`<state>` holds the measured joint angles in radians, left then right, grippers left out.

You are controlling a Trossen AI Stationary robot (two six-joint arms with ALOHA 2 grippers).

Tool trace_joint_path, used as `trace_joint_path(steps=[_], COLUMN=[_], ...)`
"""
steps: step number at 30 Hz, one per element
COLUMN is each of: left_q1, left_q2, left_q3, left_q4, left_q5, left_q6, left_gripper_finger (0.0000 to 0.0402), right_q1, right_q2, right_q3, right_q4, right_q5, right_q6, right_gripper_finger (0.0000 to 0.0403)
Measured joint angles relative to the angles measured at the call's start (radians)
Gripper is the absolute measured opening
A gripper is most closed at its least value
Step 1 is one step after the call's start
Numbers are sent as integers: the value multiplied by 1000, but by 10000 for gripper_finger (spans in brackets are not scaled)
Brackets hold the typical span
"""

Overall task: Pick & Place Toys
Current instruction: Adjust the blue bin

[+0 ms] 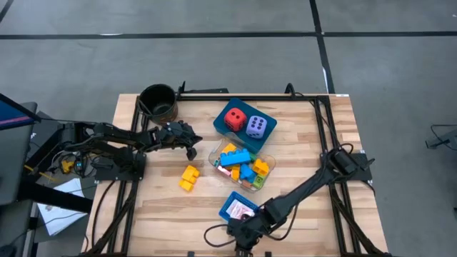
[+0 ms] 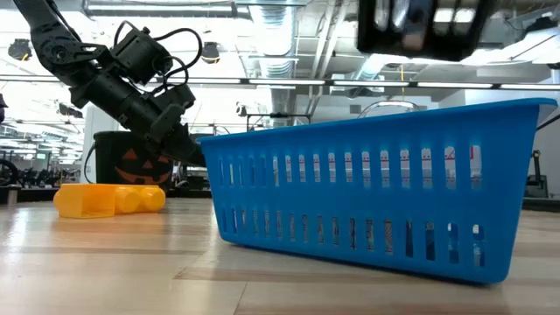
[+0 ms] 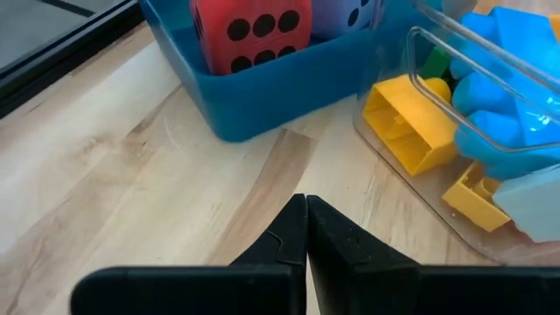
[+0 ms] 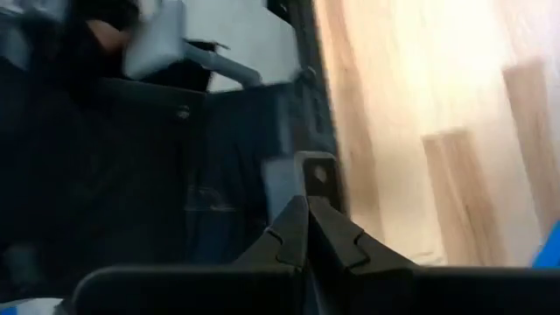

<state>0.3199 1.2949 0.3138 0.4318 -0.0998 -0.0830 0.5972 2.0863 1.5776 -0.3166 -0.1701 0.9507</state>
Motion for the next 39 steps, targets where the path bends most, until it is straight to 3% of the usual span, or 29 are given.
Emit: trace_joint_path(steps=[11, 39], left_q1=[0, 0], left_q2=[0, 0], left_q3=[0, 0], left_q4=[-3, -5], left_q5=[0, 0], left_q6=[5, 8], left_gripper_finger=[0, 0], right_q1=[-10, -30], right_q2=[-4, -3], right_q3=[2, 2], right_q4=[-159, -320], right_q5=[53, 255], right_q6=[19, 77], right_gripper_finger=[0, 0])
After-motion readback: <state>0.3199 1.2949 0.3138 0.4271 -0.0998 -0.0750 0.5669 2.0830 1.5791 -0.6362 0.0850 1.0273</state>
